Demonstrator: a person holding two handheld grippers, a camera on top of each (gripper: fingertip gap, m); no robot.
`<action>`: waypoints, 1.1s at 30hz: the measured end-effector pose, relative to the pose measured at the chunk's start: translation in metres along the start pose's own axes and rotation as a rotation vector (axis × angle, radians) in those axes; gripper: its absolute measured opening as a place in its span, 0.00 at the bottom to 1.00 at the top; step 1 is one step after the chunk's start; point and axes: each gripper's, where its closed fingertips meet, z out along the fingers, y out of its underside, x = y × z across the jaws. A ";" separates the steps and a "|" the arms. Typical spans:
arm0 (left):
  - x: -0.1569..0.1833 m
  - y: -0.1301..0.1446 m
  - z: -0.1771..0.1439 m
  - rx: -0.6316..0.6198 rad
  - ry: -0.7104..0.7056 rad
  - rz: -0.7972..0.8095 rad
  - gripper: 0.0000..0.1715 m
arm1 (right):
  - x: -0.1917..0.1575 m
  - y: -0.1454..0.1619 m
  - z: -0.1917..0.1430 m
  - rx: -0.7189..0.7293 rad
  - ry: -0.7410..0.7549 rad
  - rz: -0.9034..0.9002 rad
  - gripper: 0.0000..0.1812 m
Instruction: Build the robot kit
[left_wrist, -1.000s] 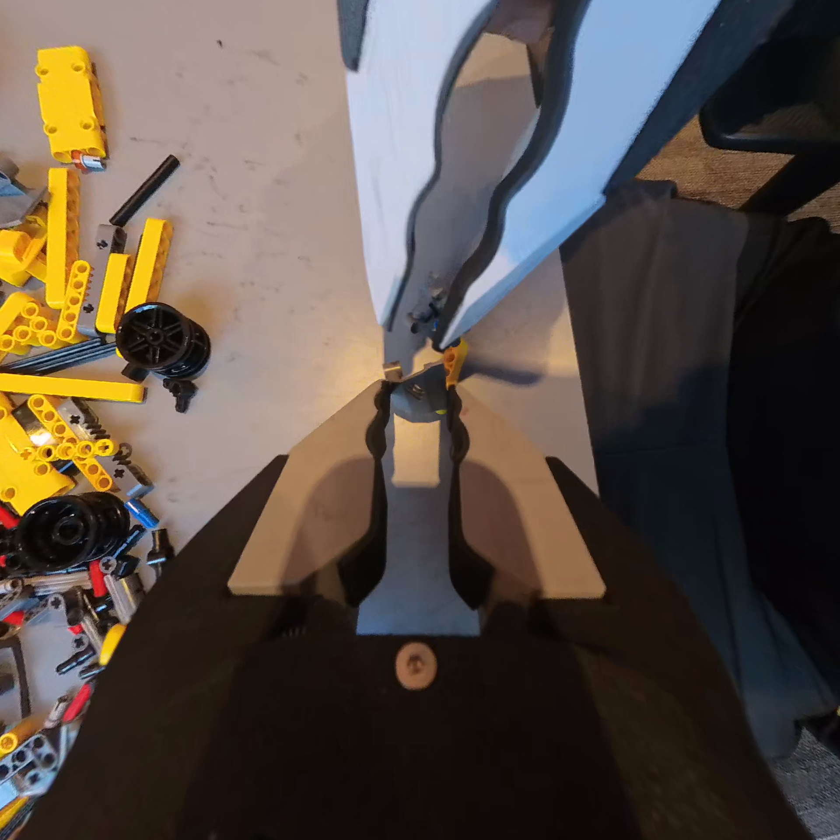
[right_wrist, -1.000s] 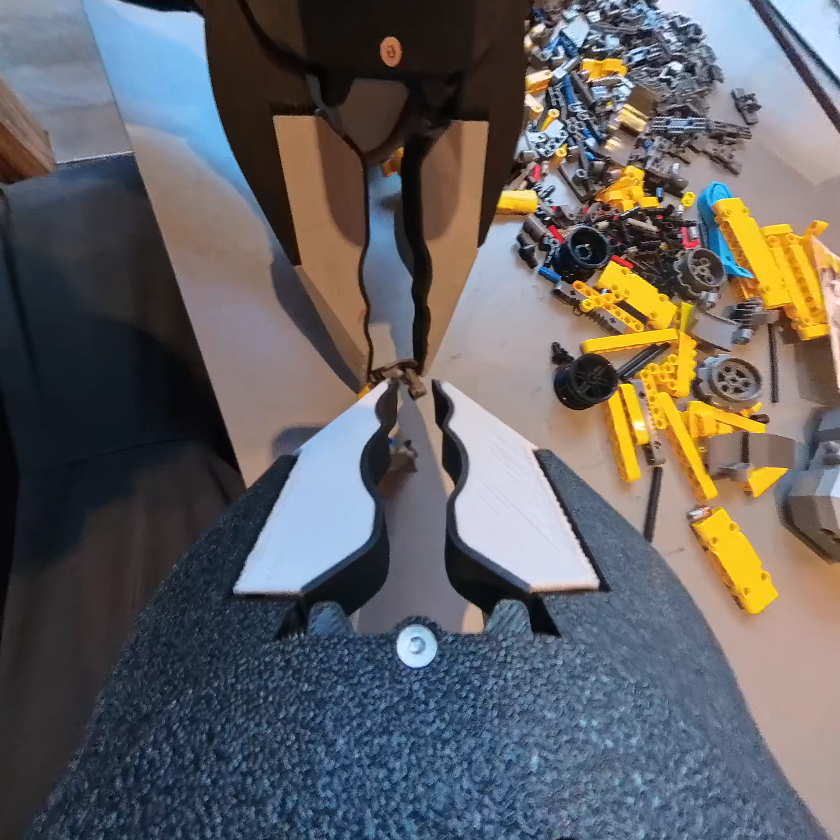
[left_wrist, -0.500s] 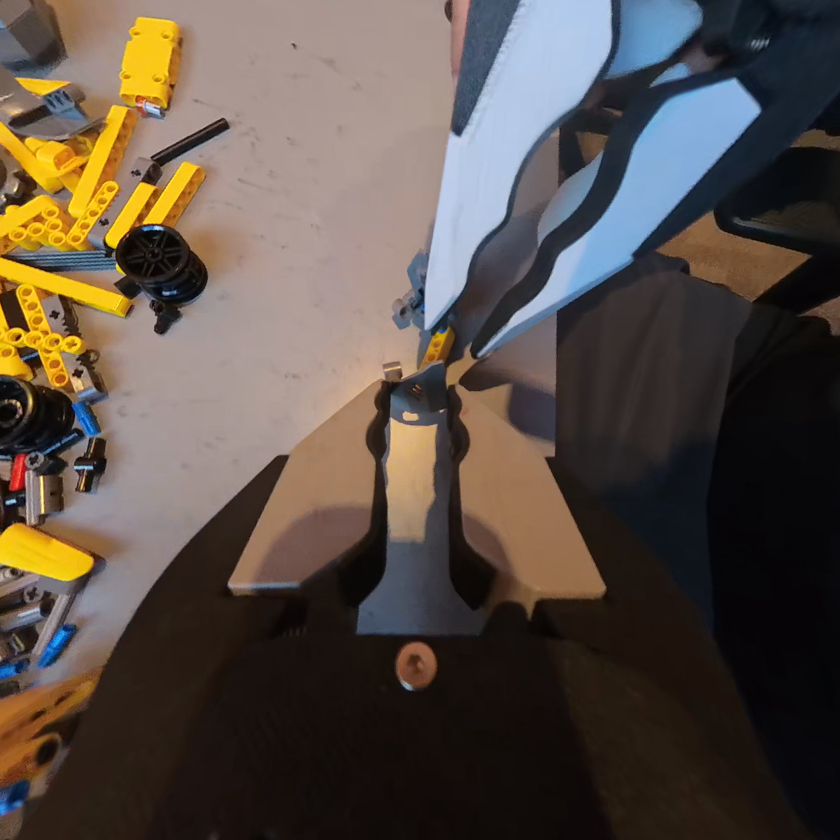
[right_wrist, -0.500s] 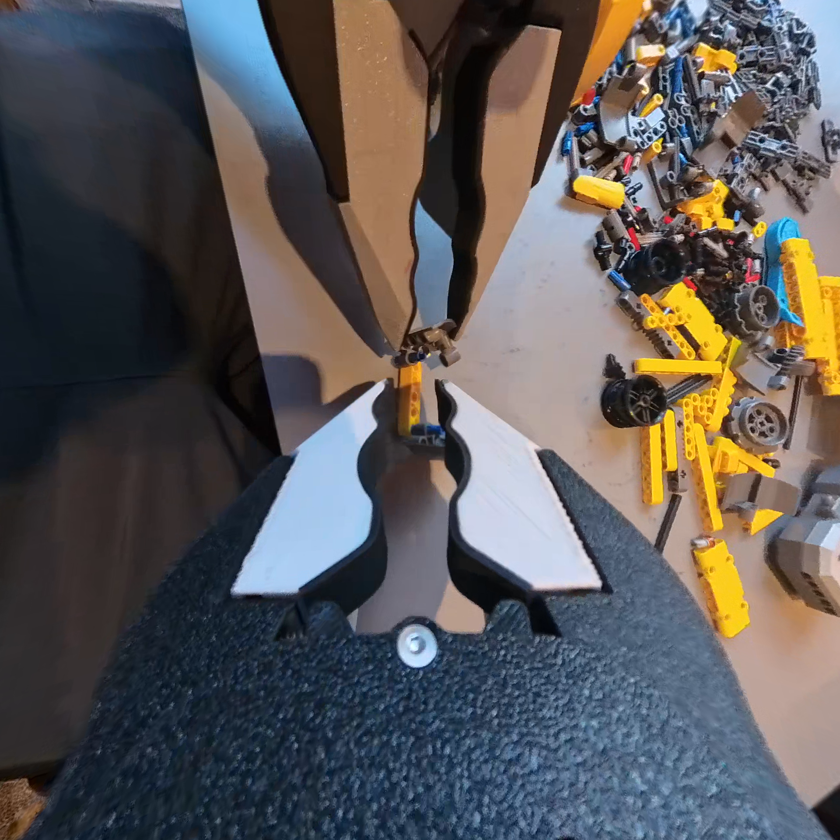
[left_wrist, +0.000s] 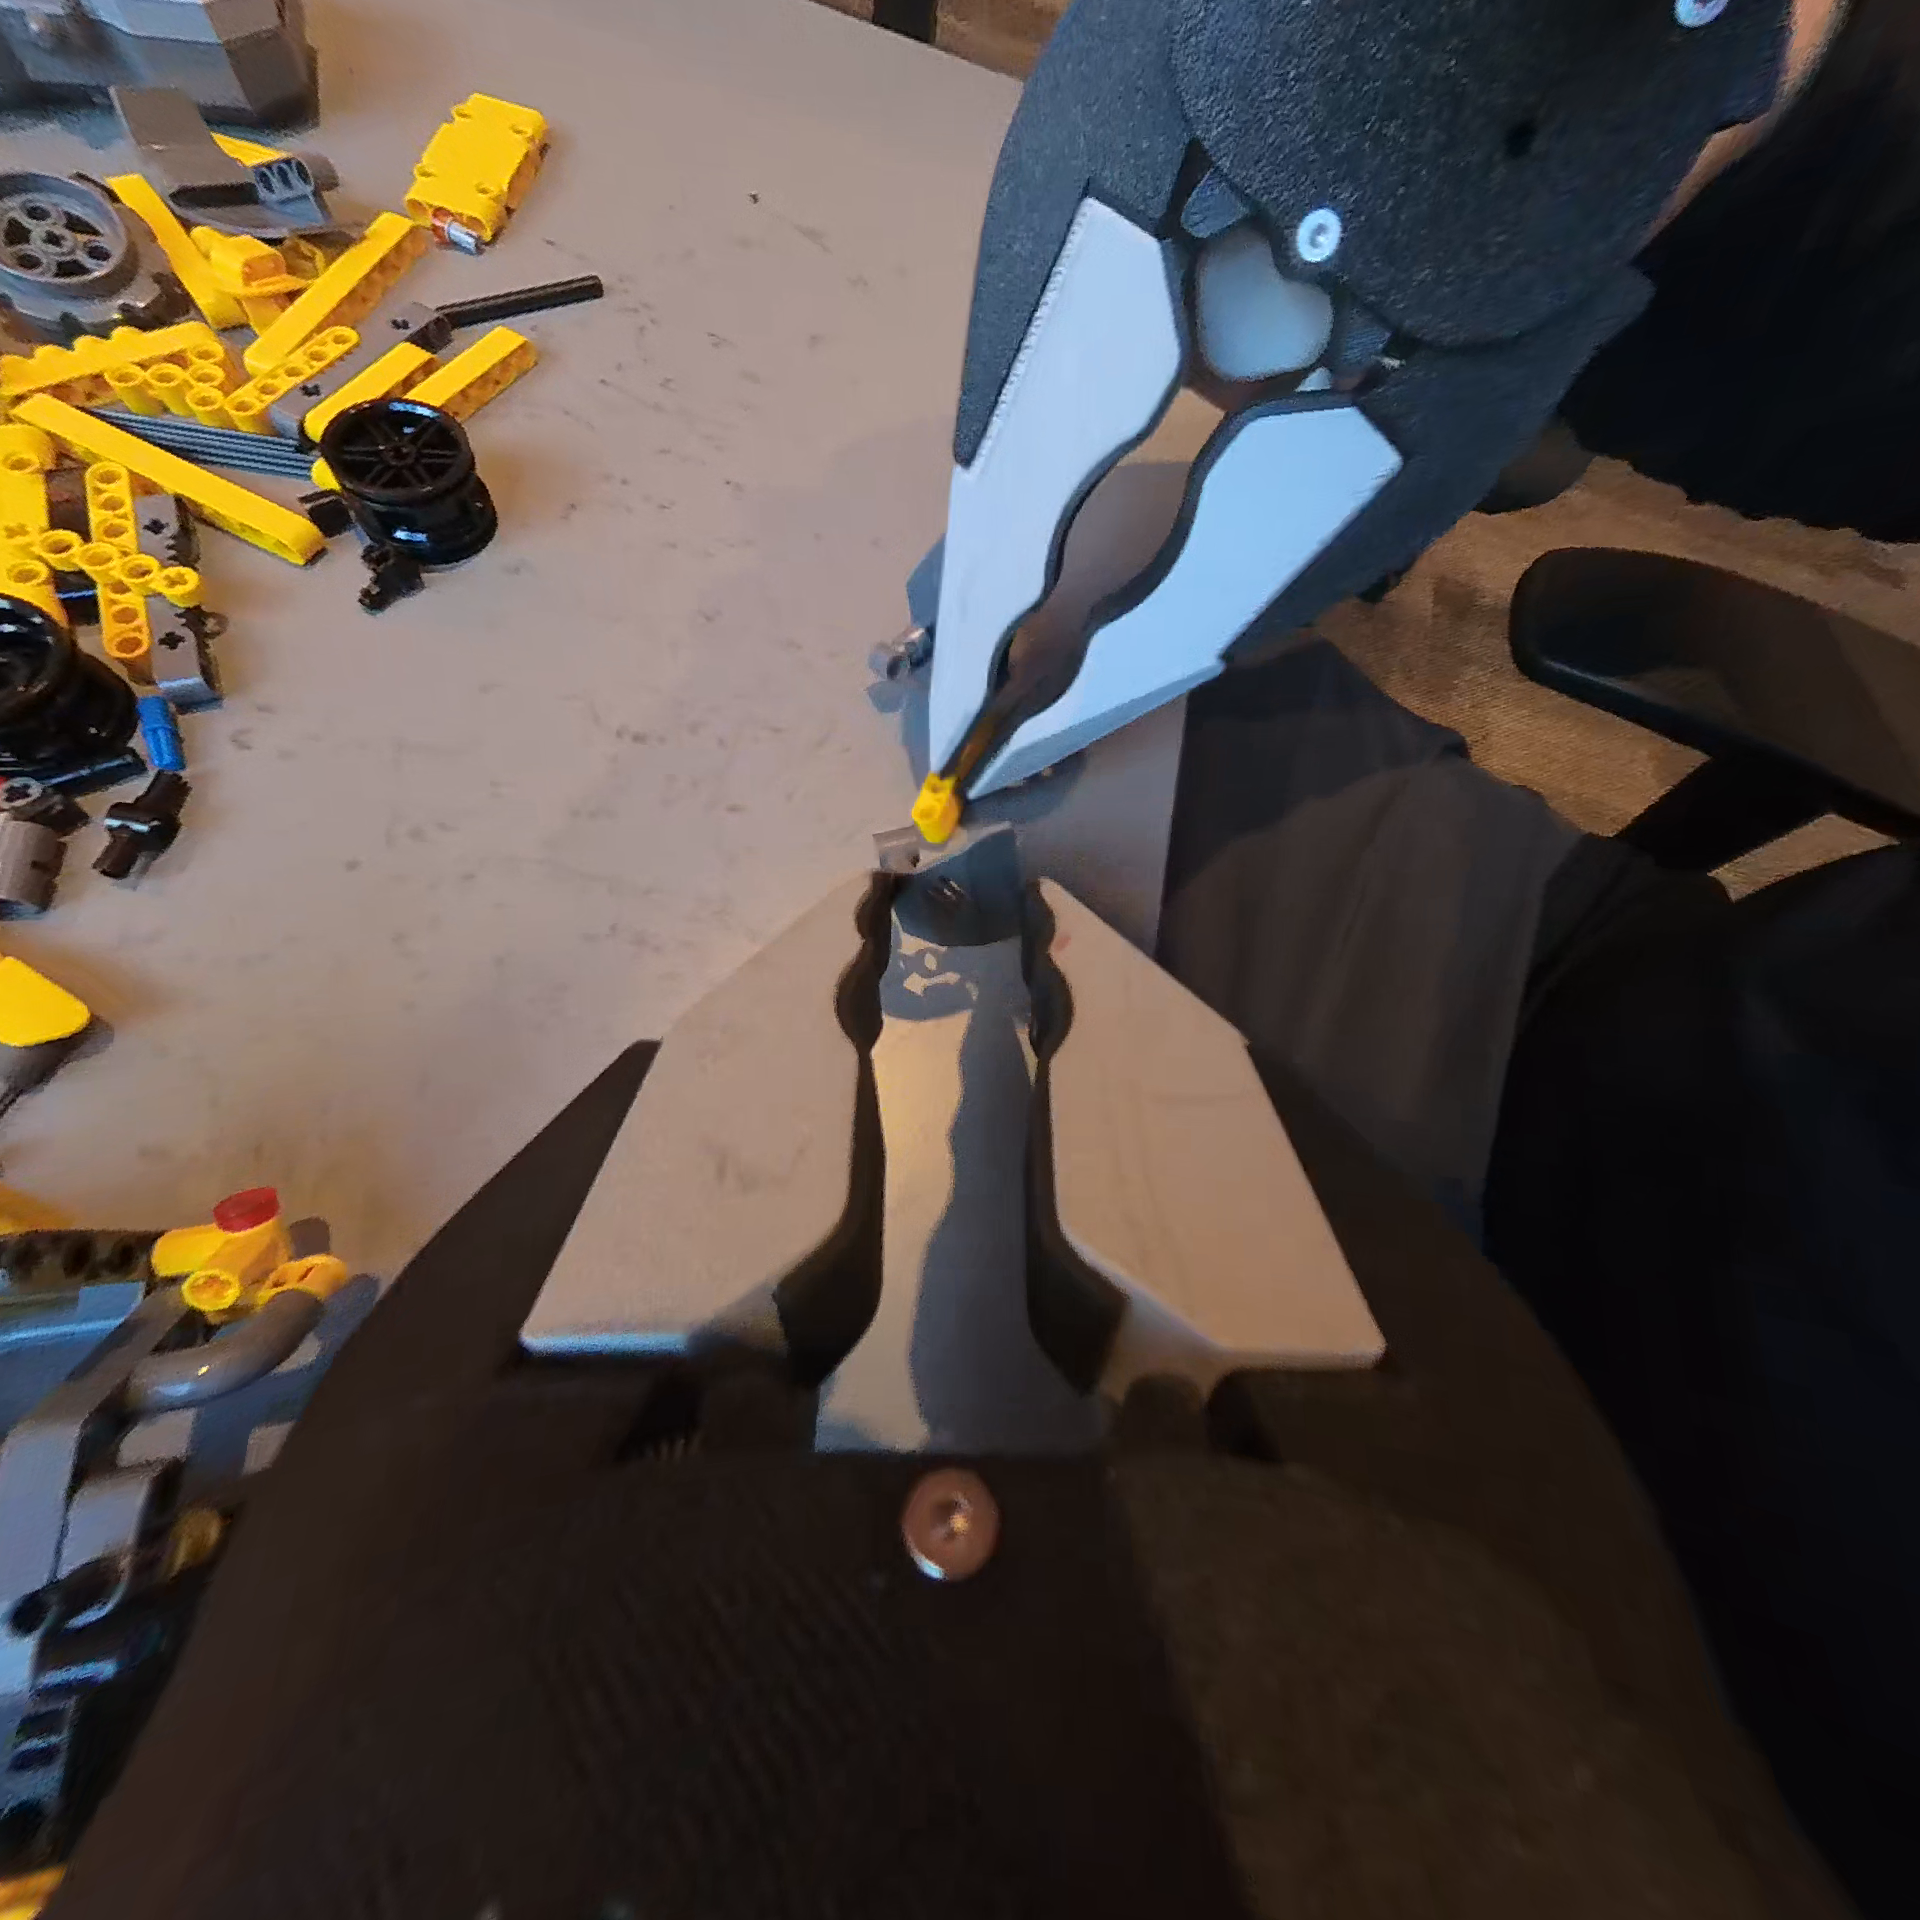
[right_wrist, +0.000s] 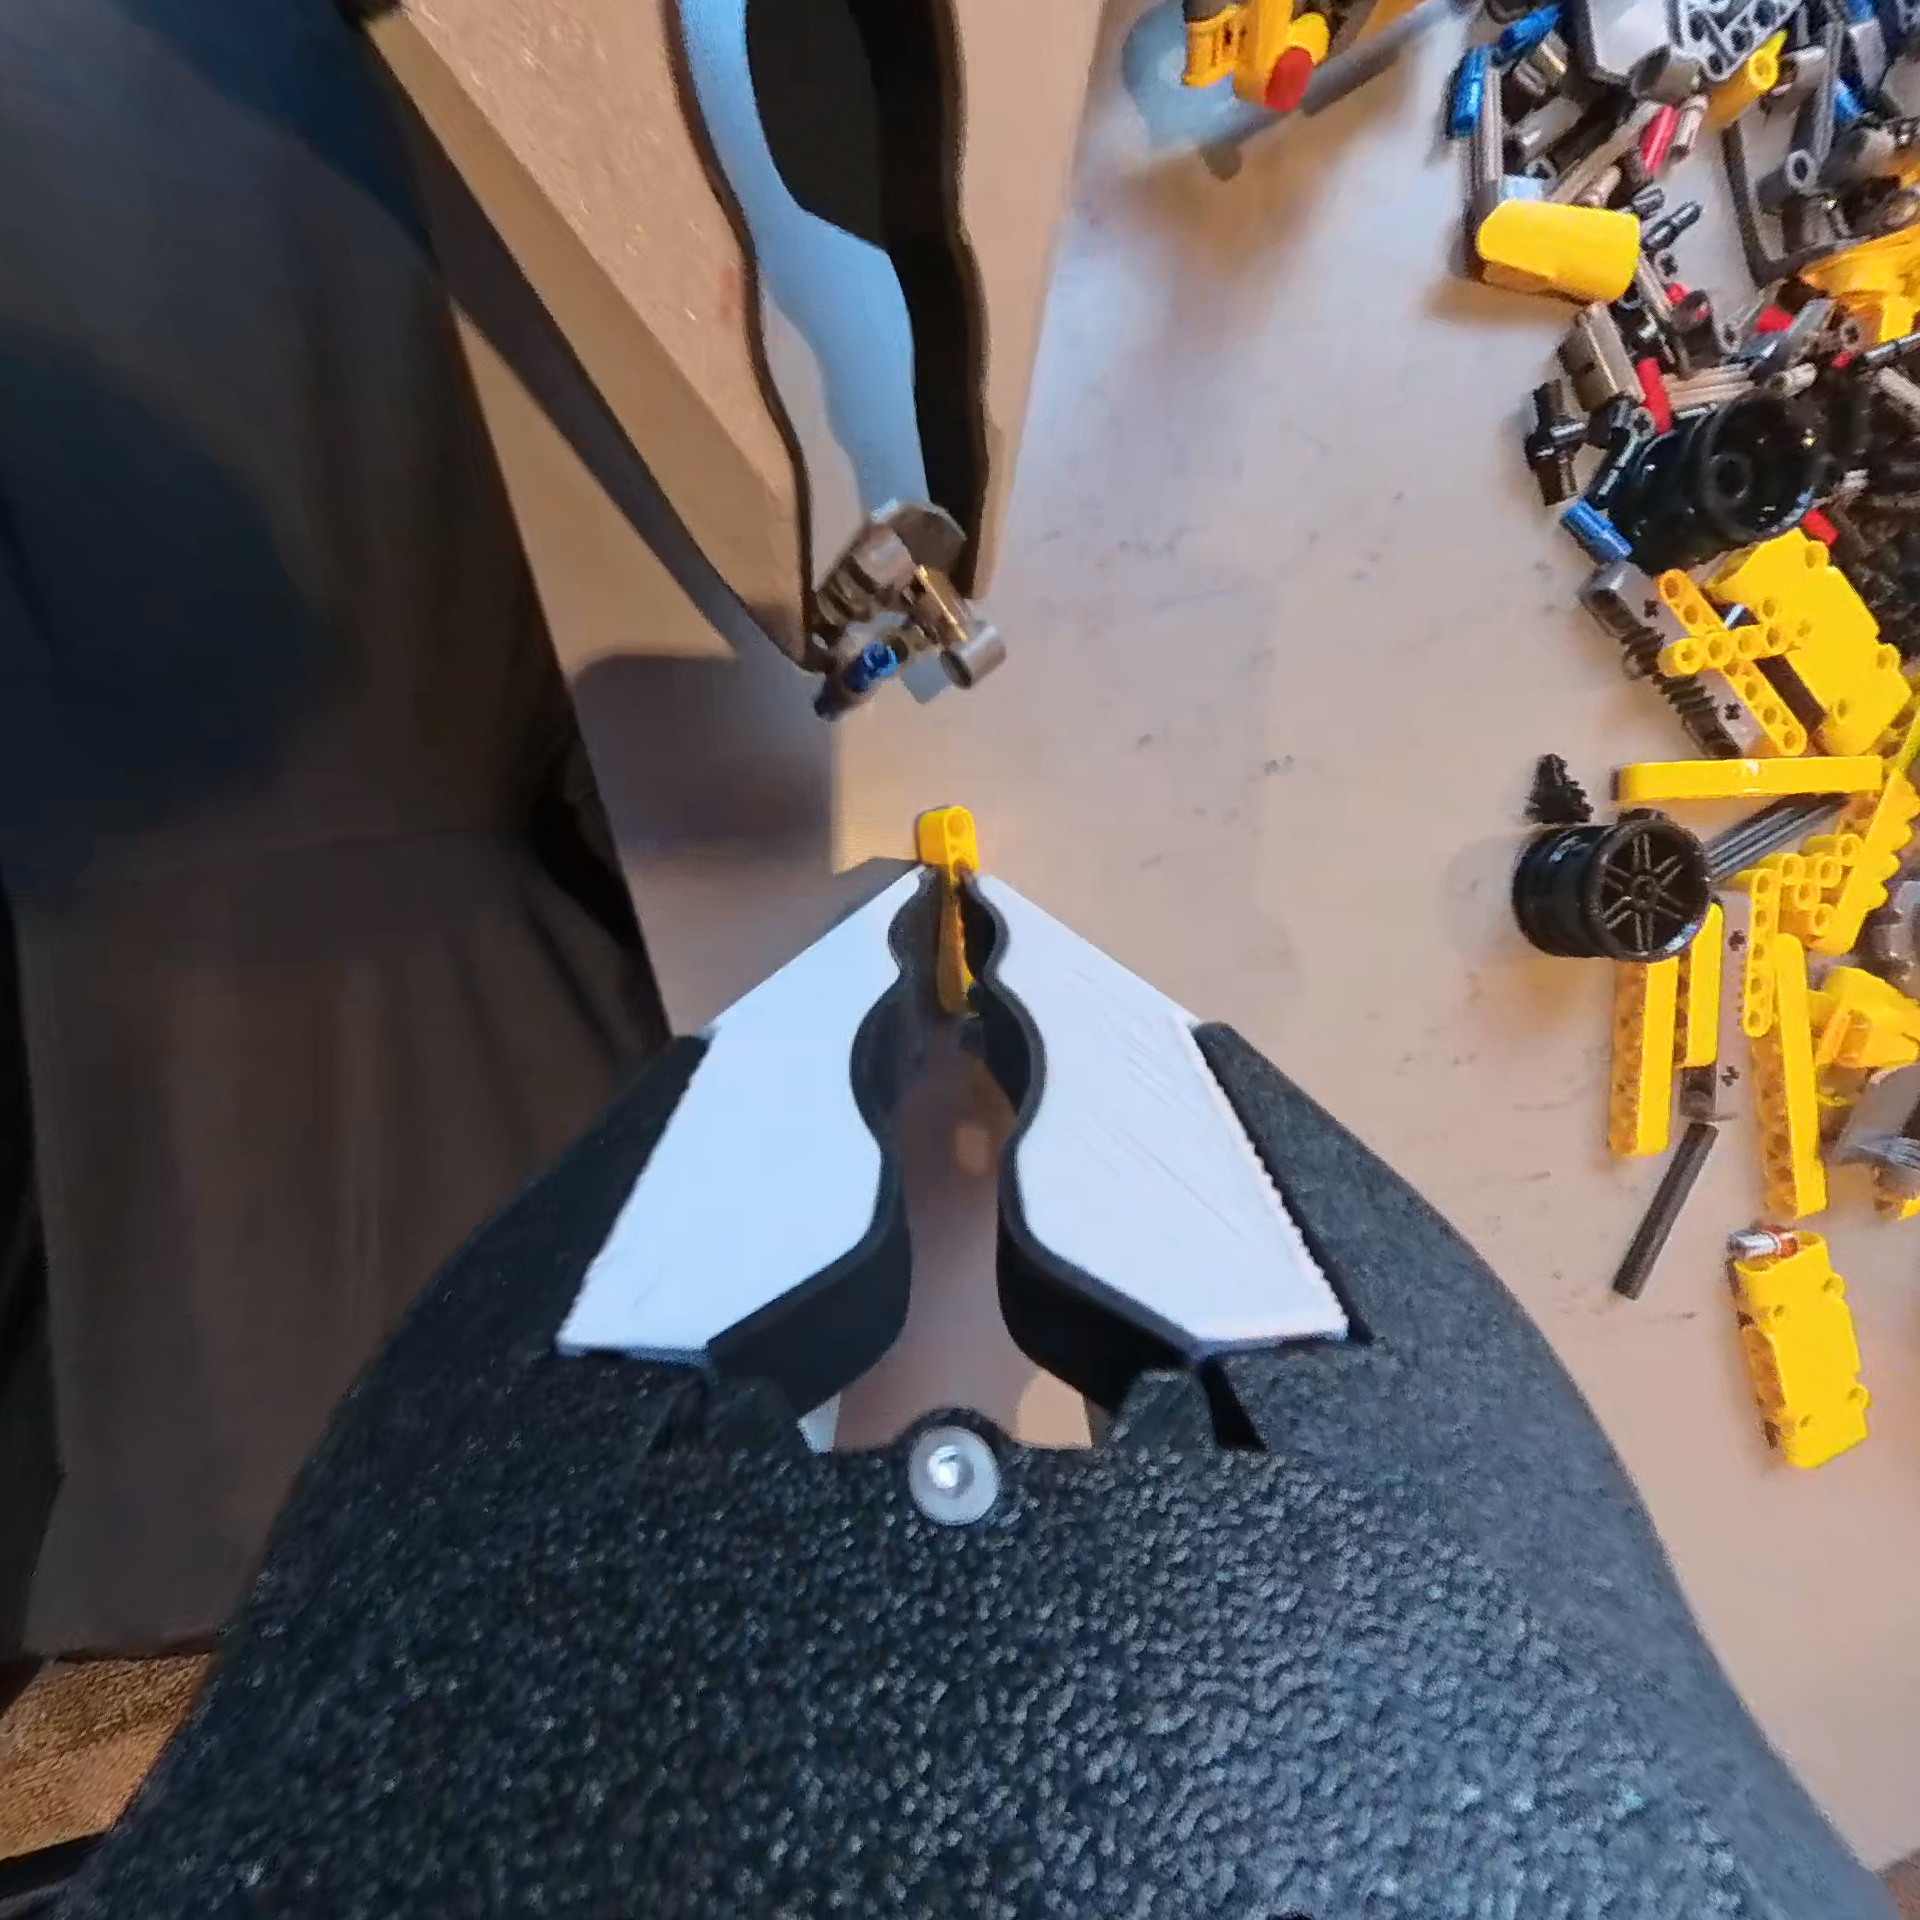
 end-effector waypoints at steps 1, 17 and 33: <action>0.001 0.001 0.002 -0.001 0.004 0.004 0.13 | -0.004 -0.001 -0.001 0.008 0.003 -0.010 0.02; 0.006 -0.008 0.011 0.031 -0.021 -0.027 0.13 | -0.012 -0.021 -0.028 0.186 0.048 -0.071 0.07; 0.011 -0.002 0.016 0.013 -0.143 0.052 0.13 | -0.017 -0.024 -0.021 0.169 -0.069 -0.137 0.03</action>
